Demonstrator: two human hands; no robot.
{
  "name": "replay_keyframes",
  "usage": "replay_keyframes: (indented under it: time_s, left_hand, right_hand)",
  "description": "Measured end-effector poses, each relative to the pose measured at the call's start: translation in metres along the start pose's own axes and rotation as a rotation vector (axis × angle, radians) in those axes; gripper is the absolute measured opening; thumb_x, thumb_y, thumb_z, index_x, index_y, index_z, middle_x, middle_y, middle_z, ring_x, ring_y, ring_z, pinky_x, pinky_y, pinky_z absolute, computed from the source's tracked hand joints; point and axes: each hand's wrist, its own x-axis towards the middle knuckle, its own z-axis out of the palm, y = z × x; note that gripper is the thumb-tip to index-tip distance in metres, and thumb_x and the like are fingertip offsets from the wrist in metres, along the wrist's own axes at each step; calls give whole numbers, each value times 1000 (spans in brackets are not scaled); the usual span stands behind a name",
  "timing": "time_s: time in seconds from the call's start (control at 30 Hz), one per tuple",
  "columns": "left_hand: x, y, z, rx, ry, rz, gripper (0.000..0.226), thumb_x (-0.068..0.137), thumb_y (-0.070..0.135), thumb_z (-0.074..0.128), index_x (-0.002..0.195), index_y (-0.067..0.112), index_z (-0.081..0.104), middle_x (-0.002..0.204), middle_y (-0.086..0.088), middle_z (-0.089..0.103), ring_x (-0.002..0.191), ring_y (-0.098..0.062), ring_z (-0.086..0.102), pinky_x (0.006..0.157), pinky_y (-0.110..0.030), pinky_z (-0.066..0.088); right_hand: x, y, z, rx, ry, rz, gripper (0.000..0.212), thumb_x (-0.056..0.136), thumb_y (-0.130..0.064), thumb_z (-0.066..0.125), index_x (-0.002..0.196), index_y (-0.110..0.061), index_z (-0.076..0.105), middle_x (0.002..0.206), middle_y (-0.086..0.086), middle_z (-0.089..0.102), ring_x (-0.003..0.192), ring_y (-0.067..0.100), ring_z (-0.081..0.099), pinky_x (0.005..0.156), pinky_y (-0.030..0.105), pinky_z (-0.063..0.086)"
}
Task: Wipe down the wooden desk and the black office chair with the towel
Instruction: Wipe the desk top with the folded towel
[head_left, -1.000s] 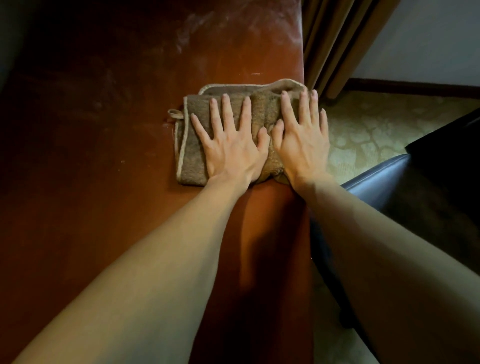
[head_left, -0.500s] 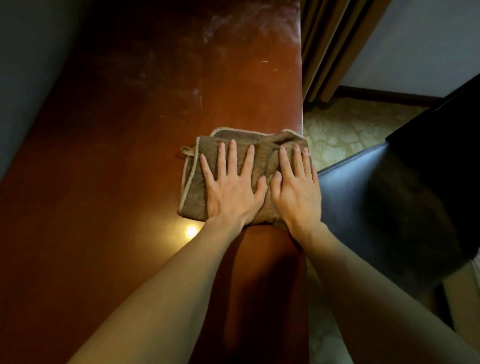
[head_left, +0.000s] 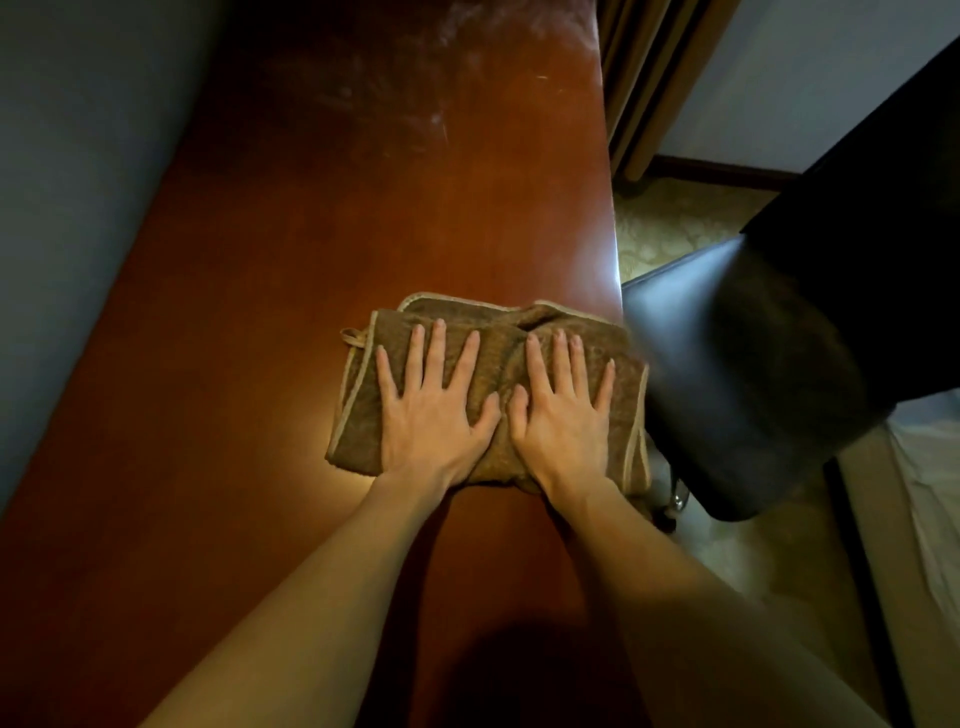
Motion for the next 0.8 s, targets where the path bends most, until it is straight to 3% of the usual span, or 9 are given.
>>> replay_keyframes:
  time_s: [0.57, 0.7, 0.8]
  left_hand:
    - [-133, -95, -14, 0, 25, -125, 78, 97, 71, 22, 164, 35, 6, 173, -6, 1, 159, -26, -4, 124, -62, 0]
    - [-139, -103, -18, -8, -24, -139, 79, 97, 75, 20, 163, 38, -1, 172, -4, -7, 158, -25, -12, 123, -62, -7]
    - [-129, -98, -19, -47, -44, -214, 74, 97, 75, 14, 162, 43, -4, 172, -2, -11, 157, -24, -17, 121, -63, -12]
  right_hand:
    - [-103, -88, 10, -1, -77, -232, 71, 100, -54, 17, 164, -24, 5, 171, 10, 2, 157, 26, -7, 125, 57, 0]
    - [-121, -101, 11, 39, 13, -87, 74, 98, -64, 25, 163, -30, 13, 170, 12, 2, 157, 30, -7, 124, 59, -5]
    - [-119, -109, 17, 47, -45, 103, 76, 95, -74, 15, 162, -39, 2, 170, 12, -10, 156, 32, -15, 121, 65, -4]
